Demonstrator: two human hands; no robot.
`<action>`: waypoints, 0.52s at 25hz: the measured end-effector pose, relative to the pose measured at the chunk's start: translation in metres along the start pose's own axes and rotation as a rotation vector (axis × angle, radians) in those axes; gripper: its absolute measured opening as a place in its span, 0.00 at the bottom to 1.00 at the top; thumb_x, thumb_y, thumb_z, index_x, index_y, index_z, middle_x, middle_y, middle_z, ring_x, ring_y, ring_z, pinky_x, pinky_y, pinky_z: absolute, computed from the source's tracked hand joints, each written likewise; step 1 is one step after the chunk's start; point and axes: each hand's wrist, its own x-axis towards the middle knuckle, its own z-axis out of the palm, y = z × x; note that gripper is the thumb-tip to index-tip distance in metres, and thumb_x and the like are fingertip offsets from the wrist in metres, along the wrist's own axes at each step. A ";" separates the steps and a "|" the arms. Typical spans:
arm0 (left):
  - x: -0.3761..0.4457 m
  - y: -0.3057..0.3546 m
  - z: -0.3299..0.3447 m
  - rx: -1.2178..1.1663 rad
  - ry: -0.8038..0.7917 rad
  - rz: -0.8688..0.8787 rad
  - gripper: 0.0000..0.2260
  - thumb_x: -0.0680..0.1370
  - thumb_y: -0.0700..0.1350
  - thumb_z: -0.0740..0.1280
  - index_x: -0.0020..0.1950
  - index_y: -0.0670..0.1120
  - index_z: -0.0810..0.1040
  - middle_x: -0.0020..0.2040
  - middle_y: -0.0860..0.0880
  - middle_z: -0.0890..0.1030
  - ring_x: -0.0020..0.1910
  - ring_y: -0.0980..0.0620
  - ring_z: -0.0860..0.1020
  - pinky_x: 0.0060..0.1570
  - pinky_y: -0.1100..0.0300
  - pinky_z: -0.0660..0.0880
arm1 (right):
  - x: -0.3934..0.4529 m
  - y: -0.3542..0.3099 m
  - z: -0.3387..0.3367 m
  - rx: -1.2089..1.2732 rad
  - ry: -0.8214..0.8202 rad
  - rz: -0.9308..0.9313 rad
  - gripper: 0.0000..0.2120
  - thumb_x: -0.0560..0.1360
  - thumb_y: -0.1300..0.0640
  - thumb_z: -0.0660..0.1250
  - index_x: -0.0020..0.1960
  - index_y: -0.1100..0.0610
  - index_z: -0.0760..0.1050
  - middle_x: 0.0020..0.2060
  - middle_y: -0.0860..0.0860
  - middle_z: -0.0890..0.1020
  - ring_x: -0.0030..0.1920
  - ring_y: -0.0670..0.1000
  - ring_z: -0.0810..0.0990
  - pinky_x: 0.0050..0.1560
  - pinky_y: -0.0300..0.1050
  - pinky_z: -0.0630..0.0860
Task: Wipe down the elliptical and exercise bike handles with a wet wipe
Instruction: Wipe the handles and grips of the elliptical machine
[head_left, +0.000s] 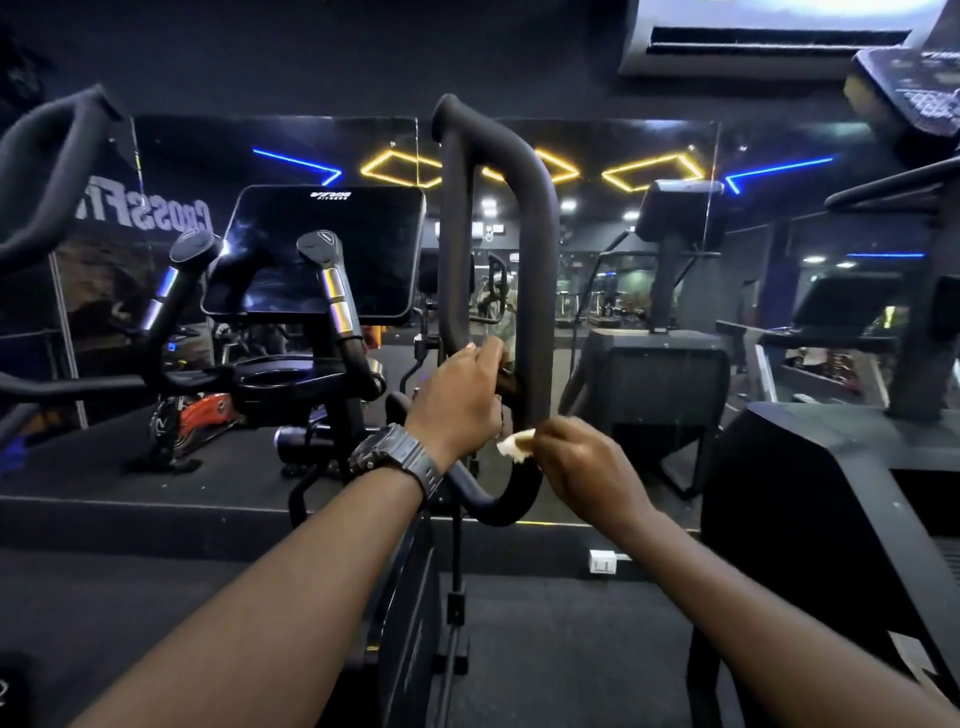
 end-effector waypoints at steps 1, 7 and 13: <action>-0.002 0.000 0.000 0.001 0.013 0.006 0.14 0.73 0.39 0.67 0.55 0.50 0.68 0.48 0.49 0.78 0.43 0.48 0.78 0.35 0.55 0.74 | -0.003 0.000 0.000 0.002 -0.019 -0.012 0.06 0.77 0.59 0.67 0.50 0.56 0.82 0.43 0.52 0.80 0.40 0.54 0.79 0.35 0.53 0.79; -0.003 0.004 0.005 -0.008 0.064 0.014 0.15 0.72 0.41 0.70 0.56 0.50 0.71 0.50 0.51 0.79 0.48 0.50 0.78 0.39 0.59 0.71 | 0.050 0.021 -0.016 0.113 0.249 0.240 0.08 0.74 0.65 0.71 0.51 0.57 0.83 0.45 0.51 0.81 0.43 0.51 0.81 0.43 0.51 0.80; -0.013 0.007 0.015 -0.025 0.134 0.036 0.10 0.72 0.42 0.72 0.53 0.48 0.78 0.52 0.53 0.81 0.56 0.53 0.77 0.56 0.57 0.76 | 0.013 0.010 0.003 0.210 0.261 0.378 0.08 0.72 0.69 0.68 0.47 0.58 0.82 0.42 0.50 0.80 0.41 0.48 0.79 0.42 0.47 0.77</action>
